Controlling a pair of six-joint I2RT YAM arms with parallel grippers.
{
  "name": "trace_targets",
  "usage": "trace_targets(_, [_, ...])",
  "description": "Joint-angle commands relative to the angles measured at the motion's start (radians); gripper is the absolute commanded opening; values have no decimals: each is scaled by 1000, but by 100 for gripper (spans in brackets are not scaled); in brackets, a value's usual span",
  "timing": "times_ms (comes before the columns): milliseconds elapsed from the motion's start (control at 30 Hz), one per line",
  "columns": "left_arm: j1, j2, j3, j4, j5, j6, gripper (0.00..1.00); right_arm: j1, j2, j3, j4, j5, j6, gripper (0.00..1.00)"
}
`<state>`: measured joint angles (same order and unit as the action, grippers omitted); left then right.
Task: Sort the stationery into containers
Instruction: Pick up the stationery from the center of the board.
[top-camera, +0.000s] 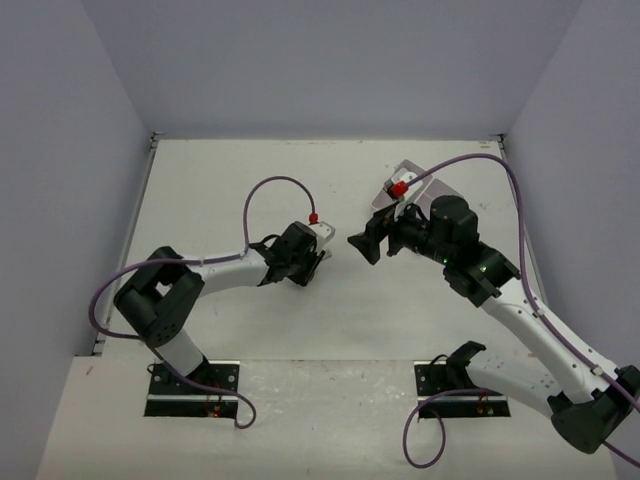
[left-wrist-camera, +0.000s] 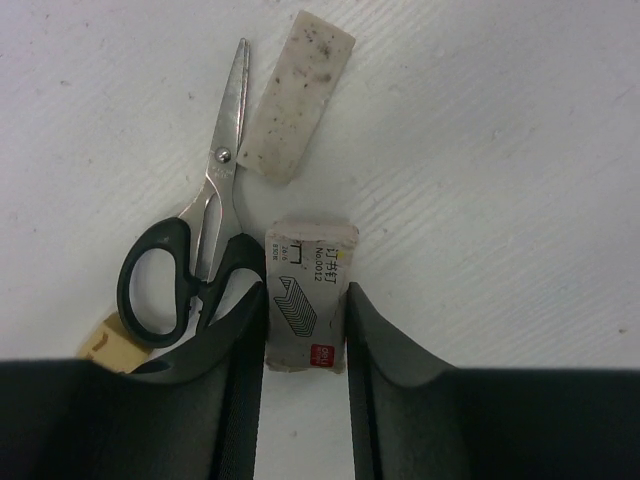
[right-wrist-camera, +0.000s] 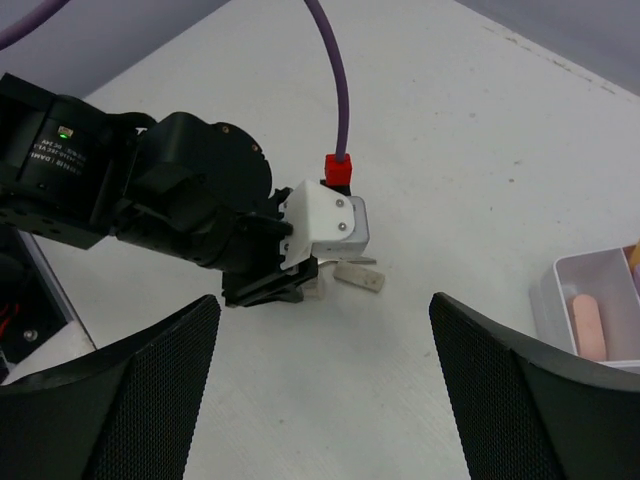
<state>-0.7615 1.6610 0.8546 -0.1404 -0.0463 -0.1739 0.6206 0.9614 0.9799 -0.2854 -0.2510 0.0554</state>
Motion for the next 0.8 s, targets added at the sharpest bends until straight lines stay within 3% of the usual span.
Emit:
trace_targets(0, [-8,-114,-32,23,2,-13,10,-12,23,-4,79,8,104,90])
trace_targets(300, [-8,-33,-41,32,24,-13,25,-15,36,-7,89,-35,97,90])
trace_targets(467, [-7,1,-44,35,23,-15,29,-16,31,-10,94,-49,94,90])
trace_targets(567, [-7,-5,-46,38,22,-18,46,-16,31,-10,94,-50,93,90])
trace_targets(767, [-25,-33,-43,31,13,-23,50,-18,34,-12,94,-64,89,90])
